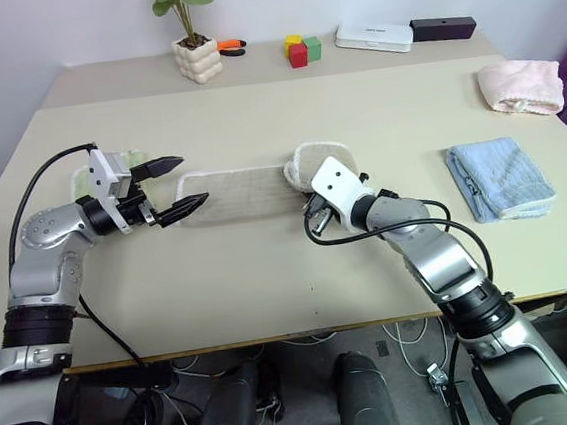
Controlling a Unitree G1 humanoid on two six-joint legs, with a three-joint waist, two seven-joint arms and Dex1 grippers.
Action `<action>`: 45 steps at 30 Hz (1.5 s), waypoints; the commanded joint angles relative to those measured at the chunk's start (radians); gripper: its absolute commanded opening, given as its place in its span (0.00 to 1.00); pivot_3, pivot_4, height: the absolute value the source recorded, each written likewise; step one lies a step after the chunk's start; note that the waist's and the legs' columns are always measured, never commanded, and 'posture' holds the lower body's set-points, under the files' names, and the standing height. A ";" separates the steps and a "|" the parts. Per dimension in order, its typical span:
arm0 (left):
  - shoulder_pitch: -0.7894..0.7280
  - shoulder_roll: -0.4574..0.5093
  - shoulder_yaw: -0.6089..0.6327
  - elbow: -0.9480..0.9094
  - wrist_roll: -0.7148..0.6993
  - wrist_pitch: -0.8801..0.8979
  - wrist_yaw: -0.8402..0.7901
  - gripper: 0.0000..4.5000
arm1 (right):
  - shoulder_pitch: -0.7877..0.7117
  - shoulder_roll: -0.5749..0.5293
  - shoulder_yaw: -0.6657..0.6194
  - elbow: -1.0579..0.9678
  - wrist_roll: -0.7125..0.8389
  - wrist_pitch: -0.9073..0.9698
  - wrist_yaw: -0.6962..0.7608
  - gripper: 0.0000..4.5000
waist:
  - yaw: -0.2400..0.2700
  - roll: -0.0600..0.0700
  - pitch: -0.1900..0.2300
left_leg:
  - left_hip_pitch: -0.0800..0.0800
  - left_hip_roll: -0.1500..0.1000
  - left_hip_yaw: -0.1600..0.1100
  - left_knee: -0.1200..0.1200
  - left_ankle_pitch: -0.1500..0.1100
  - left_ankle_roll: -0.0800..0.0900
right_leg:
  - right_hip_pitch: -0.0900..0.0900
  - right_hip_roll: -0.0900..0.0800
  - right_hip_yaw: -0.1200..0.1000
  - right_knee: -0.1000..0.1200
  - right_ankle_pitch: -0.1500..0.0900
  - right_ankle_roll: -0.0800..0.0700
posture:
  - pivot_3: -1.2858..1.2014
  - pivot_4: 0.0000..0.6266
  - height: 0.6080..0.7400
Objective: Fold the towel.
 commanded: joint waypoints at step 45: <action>0.178 -0.036 0.066 -0.233 -0.154 0.205 0.106 1.00 | -0.036 0.363 -0.302 0.492 0.016 -0.204 -0.100 0.01 | -0.008 0.000 0.000 | 0.003 0.000 0.002 -0.006 0.005 -0.007 | 0.000 0.000 0.000 0.000 0.000 0.000 | 0.52 0.24 1.00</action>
